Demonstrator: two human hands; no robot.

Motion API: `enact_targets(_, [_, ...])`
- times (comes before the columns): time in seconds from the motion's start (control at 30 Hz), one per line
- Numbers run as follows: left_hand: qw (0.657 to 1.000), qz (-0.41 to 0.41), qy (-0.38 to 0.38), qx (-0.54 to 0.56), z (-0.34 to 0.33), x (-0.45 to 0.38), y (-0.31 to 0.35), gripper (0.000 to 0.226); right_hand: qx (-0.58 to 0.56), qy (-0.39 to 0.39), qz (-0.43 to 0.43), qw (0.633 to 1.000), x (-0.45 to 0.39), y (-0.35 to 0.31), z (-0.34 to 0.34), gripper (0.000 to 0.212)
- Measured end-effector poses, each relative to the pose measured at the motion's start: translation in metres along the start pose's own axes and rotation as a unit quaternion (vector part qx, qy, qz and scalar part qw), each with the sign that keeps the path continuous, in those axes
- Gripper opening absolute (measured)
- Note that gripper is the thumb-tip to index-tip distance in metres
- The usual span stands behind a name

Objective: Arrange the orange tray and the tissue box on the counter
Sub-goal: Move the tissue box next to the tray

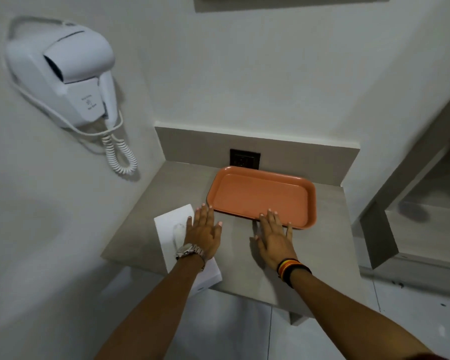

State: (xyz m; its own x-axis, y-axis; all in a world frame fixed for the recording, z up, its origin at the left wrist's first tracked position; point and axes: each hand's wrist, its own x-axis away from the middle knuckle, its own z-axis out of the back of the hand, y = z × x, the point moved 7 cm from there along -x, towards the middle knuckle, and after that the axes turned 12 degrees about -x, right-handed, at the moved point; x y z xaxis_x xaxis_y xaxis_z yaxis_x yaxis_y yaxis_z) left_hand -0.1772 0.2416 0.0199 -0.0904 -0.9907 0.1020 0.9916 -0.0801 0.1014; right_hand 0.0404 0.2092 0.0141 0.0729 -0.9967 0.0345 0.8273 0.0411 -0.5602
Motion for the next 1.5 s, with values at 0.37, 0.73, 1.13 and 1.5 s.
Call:
enact_targets(0.37, [0.944,0.256,0.057,0.199,-0.005,0.111,-0.09,0.069,-0.14,-0.132,0.098,0.976,-0.015,-0.11,-0.048,0.066])
enact_targets(0.73, [0.803,0.371,0.084,0.459,-0.019,0.14,-0.079,0.058,-0.308,-0.164,0.004,0.937,0.02,-0.123,-0.1,0.056])
enact_targets(1.13, [0.777,0.414,0.065,0.471,0.01,0.086,-0.091,0.052,-0.382,-0.133,-0.054,0.913,-0.007,-0.14,-0.11,0.044])
enact_targets(1.5, [0.844,0.348,0.036,0.407,0.054,-0.052,-0.181,0.065,-0.416,-0.06,-0.073,0.905,-0.132,-0.214,-0.121,0.046])
